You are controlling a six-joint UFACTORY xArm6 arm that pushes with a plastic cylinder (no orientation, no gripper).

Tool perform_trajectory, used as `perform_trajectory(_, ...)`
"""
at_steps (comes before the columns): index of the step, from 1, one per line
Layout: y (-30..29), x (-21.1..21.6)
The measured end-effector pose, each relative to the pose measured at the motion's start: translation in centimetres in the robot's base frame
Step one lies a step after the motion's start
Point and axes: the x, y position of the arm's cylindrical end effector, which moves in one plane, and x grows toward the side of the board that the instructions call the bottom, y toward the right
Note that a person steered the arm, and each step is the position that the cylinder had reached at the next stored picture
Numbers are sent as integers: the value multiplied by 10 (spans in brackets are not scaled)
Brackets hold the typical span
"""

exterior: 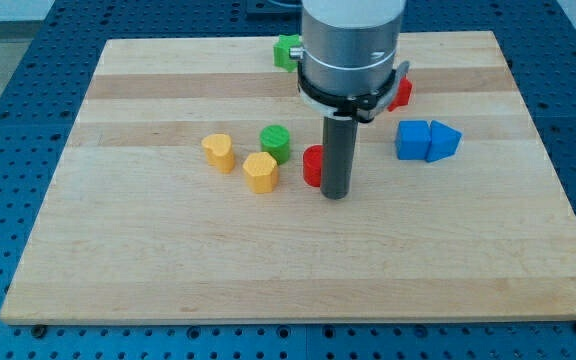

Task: Push the blue triangle and blue cube bit a up

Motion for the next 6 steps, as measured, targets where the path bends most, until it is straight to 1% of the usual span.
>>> perform_trajectory(1, -4, 0)
perform_trajectory(2, 14, 0)
perform_trajectory(3, 73, -2)
perform_trajectory(4, 129, -20)
perform_trajectory(5, 168, -34)
perform_trajectory(6, 170, -49)
